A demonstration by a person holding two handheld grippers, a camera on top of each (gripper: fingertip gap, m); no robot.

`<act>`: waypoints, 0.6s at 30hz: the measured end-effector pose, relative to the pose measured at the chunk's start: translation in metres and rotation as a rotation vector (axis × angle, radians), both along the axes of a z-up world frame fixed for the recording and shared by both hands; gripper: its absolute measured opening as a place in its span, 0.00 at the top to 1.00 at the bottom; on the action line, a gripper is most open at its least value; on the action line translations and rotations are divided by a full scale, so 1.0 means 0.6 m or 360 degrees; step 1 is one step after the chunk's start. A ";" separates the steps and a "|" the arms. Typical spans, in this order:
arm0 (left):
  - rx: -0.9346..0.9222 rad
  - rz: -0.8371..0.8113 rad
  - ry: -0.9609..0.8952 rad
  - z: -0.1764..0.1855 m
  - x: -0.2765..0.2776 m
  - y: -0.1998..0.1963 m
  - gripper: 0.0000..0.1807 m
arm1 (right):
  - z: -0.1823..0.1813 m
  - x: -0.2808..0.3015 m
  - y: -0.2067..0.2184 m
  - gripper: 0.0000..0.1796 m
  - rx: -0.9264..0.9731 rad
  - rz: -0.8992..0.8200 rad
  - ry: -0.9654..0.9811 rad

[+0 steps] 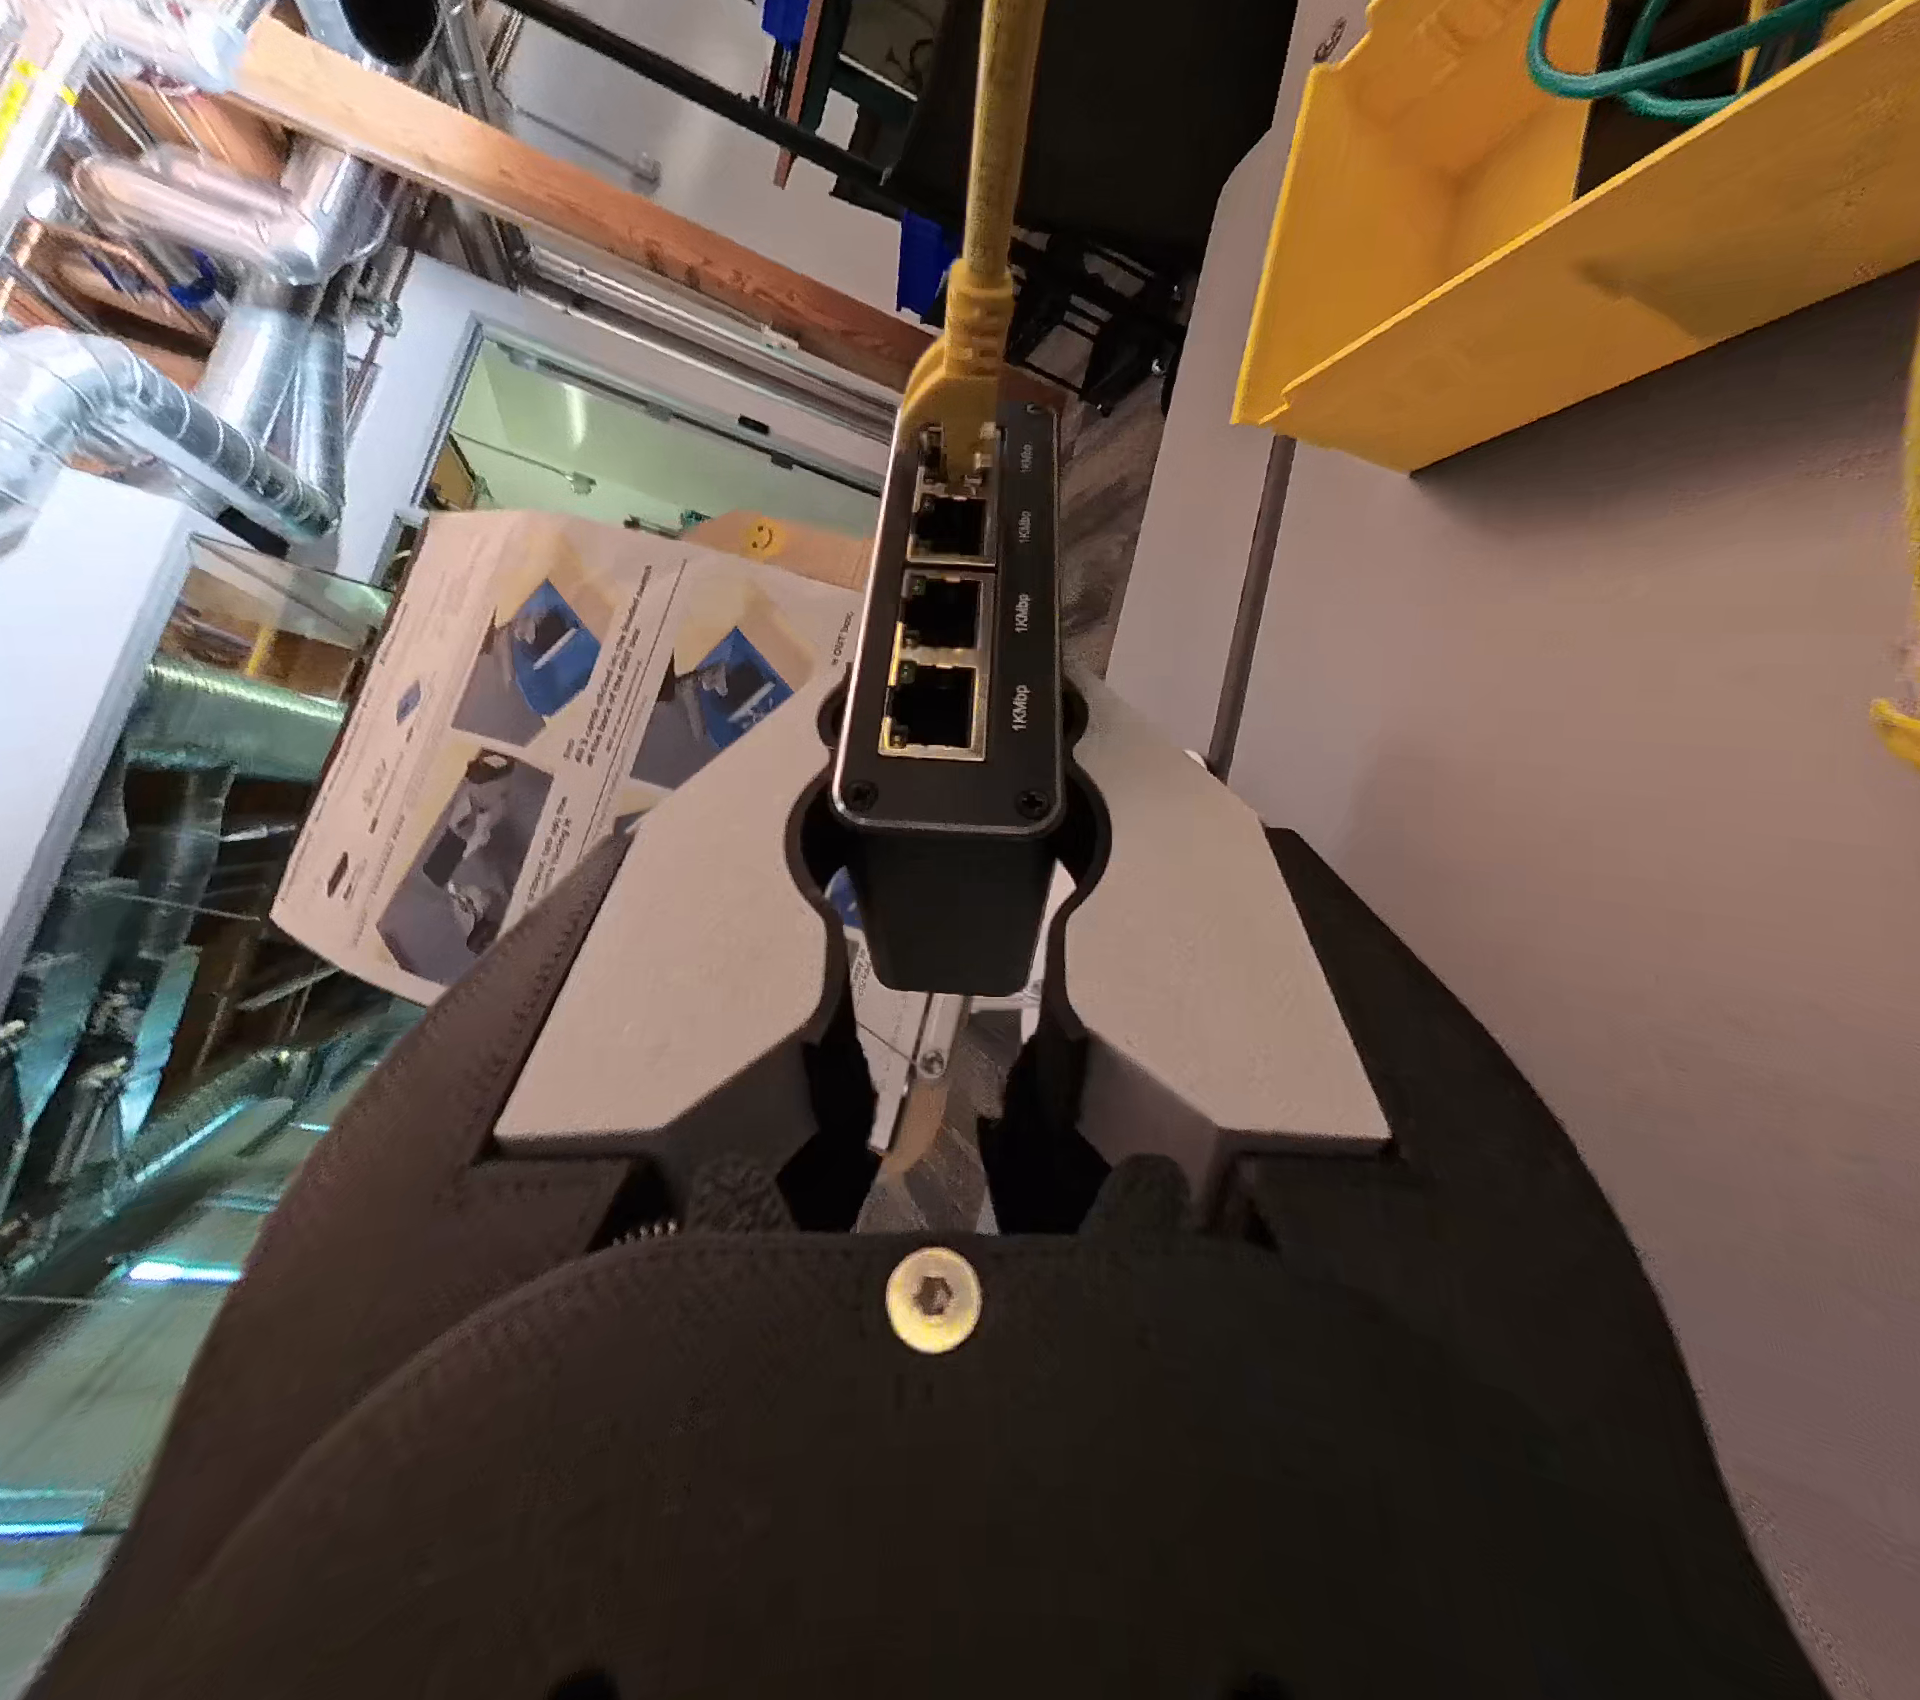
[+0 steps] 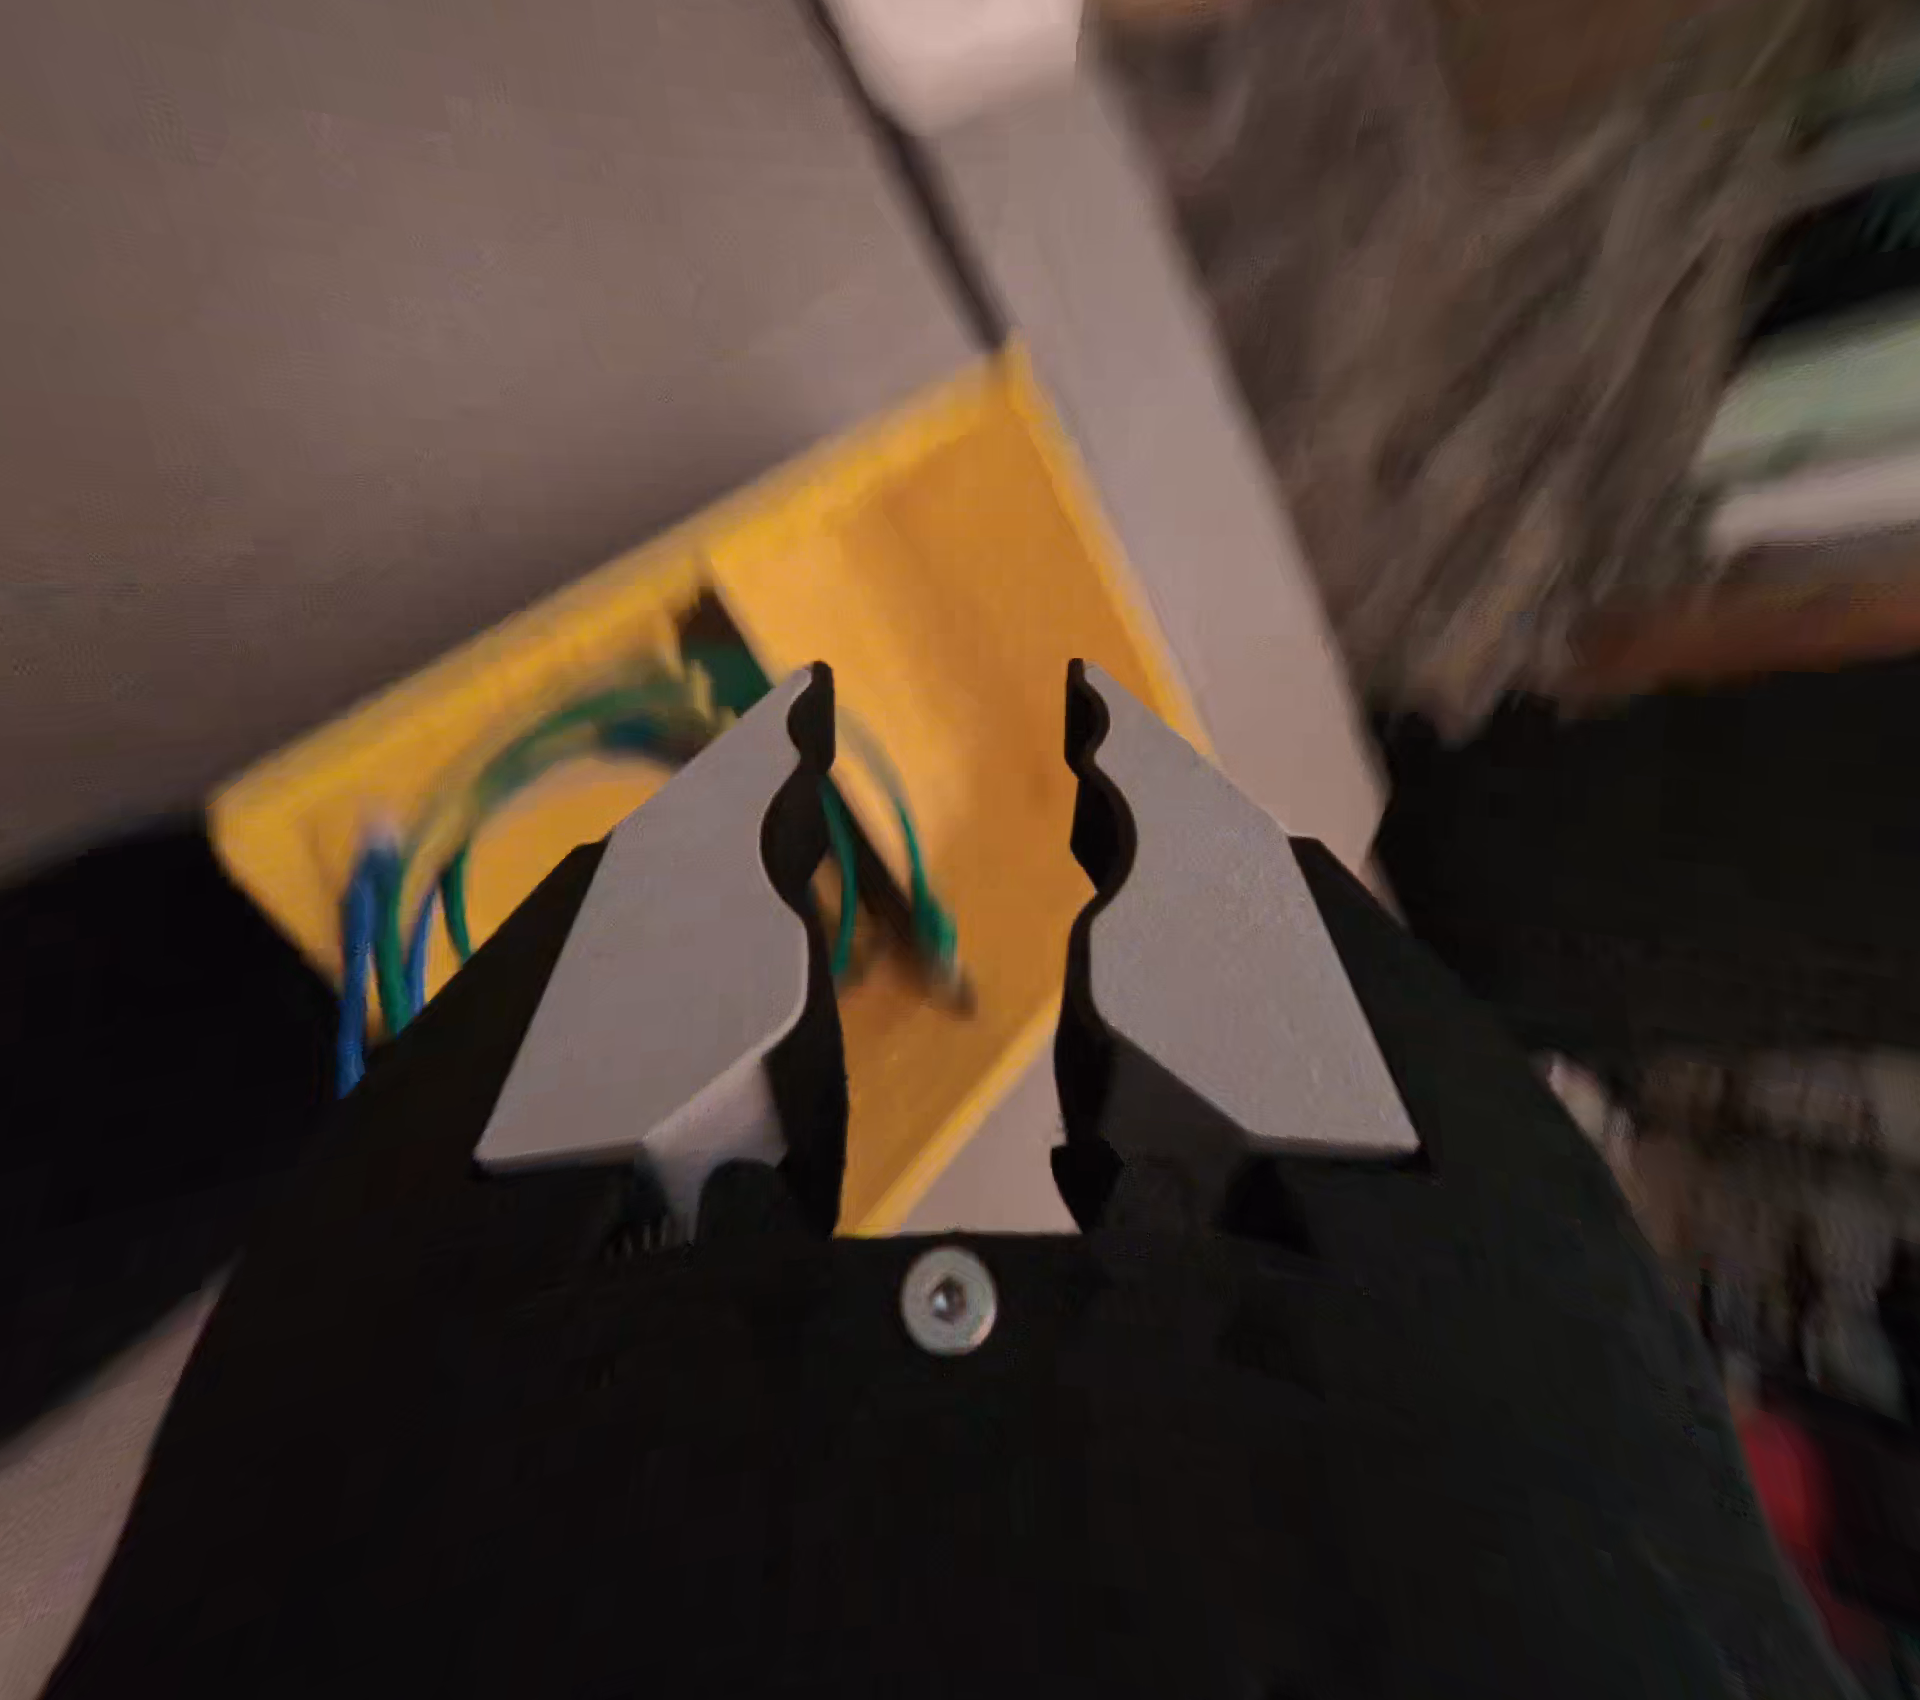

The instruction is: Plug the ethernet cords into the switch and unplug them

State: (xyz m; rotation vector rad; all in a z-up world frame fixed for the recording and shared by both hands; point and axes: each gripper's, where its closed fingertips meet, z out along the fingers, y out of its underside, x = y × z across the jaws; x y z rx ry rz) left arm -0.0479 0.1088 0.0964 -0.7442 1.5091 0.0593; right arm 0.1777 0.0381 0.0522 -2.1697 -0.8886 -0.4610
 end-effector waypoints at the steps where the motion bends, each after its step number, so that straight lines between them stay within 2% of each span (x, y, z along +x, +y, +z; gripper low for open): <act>1: 0.0019 -0.0010 0.0012 -0.002 0.004 -0.005 0.82 | 0.044 -0.063 0.012 0.76 0.0234 0.0186 0.0069; 3: 0.0065 -0.0015 0.0036 -0.007 0.010 -0.011 0.82 | 0.101 -0.170 0.015 0.78 0.0566 0.0485 0.0149; 4: 0.0094 -0.0011 0.0050 -0.009 0.013 -0.013 0.82 | 0.110 -0.209 0.014 0.79 0.0643 0.0589 0.0119; 7: 0.0172 0.0016 0.0105 -0.017 0.014 -0.012 0.82 | 0.106 -0.293 0.014 0.93 0.0826 0.0846 -0.0144; 9: 0.0206 0.0036 0.0141 -0.023 0.013 -0.008 0.82 | 0.093 -0.315 0.030 0.93 0.0890 0.0895 -0.0365; 11: 0.0222 0.0060 0.0159 -0.027 0.012 -0.001 0.82 | 0.071 -0.330 0.047 0.85 0.0824 0.0939 -0.0449; 12: 0.0228 0.0071 0.0166 -0.028 0.012 0.002 0.82 | 0.067 -0.332 0.057 0.85 0.0834 0.0940 -0.0485; 18: 0.0227 0.0127 0.0186 -0.035 0.010 0.021 0.82 | 0.069 -0.352 0.081 0.91 0.0952 0.1044 -0.0552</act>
